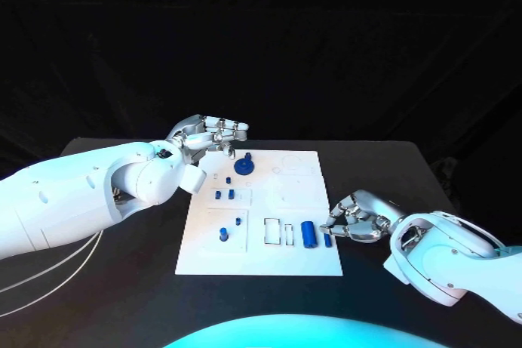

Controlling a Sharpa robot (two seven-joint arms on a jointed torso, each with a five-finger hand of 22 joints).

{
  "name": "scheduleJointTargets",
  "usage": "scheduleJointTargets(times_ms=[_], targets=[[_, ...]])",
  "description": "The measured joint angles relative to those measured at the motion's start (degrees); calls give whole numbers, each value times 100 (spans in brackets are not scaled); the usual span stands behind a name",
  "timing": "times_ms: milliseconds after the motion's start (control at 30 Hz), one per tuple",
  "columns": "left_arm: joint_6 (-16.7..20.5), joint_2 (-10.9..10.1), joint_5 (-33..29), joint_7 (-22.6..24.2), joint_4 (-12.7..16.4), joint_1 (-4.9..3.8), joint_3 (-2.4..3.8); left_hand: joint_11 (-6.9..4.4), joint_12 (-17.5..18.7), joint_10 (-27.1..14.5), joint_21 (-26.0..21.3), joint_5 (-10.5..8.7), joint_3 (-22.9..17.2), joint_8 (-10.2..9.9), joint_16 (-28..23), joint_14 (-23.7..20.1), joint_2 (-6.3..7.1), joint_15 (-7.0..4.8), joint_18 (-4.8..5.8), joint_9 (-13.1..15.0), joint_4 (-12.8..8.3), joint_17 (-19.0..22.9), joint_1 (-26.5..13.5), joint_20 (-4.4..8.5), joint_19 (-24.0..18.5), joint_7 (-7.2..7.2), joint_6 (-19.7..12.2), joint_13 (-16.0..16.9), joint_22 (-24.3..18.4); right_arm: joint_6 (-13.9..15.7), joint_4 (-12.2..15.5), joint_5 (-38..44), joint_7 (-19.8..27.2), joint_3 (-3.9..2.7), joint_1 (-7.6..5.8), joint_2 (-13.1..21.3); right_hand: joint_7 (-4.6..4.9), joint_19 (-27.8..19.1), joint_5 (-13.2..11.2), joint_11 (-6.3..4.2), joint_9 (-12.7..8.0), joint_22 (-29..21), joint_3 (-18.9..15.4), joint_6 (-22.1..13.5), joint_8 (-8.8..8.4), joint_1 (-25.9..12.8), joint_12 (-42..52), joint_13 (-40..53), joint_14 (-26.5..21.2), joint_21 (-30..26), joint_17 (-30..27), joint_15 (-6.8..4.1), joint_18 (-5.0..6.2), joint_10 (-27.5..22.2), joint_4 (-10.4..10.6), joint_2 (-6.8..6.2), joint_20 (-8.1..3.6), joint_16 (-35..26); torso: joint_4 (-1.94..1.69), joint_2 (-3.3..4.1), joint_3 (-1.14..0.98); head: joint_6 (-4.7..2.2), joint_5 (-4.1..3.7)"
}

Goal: Assemble the parts on the task board

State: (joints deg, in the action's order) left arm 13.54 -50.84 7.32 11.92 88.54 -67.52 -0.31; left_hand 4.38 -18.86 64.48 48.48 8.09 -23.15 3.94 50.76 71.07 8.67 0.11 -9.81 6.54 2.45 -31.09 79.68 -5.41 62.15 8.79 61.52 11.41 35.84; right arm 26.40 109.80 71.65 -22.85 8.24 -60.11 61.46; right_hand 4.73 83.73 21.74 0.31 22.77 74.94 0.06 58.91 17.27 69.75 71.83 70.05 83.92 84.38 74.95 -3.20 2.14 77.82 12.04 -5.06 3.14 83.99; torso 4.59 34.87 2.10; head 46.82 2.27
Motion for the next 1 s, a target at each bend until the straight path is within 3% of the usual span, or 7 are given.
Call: scheduleJointTargets(times_ms=[500, 600, 733, 1000], targets=[[-5, -11, -1, 0, -6, 9, -12, 0, 0, 0, 0, 0, 0, 0, 0, 0, 0, 0, 0, 0, 0, -1, 0, 0, 0, 0, 0, -1, -4, 14, -403, 482, -692, 7, 249, -582, 33, -1, -34, 22, 182, -1, -347, -115, 0, -61, -25, 23, 0, -29, -1, 1, 0, -22, 314, -1, 1, 0, -7, 5, 1, 57, 14], [-6, -17, -1, 0, -4, 10, -13, 0, 0, 0, 0, 0, 0, 0, 0, 0, 0, 0, 0, 0, 0, -1, 0, 0, 0, 0, 0, -1, -6, 13, -453, 545, -751, 7, 279, -653, 25, -2, -121, 36, 235, -1, -461, -149, 0, -132, -53, 23, 0, -62, -1, 1, 0, -37, 424, -6, 1, 0, -3, 6, 2, 69, 25], [-8, -31, -1, 0, -1, 11, -13, 0, 0, 0, 0, 0, 0, 0, 0, 0, 0, 0, 0, 0, 0, -1, 0, 0, 0, 0, 0, -1, -6, 12, -504, 624, -821, 7, 320, -746, 37, -2, -417, 43, 308, -2, -626, -161, 0, -250, -53, 32, 0, -63, -2, 1, 0, -43, 466, 51, 1, 0, 6, 5, 2, 78, 45], [-12, -38, -1, -2, 6, 11, -14, 0, 0, 0, 0, 0, 0, 0, 0, 0, 0, 0, 0, 0, 0, -1, 0, 0, 0, 0, 0, 3, -6, 17, -613, 758, -908, 6, 337, -898, 37, -2, -433, 42, 328, -2, -662, -161, 0, -265, -53, 42, 0, -63, -2, 1, 0, -43, 470, 67, 1, 0, 2, 6, 2, 88, 38]])
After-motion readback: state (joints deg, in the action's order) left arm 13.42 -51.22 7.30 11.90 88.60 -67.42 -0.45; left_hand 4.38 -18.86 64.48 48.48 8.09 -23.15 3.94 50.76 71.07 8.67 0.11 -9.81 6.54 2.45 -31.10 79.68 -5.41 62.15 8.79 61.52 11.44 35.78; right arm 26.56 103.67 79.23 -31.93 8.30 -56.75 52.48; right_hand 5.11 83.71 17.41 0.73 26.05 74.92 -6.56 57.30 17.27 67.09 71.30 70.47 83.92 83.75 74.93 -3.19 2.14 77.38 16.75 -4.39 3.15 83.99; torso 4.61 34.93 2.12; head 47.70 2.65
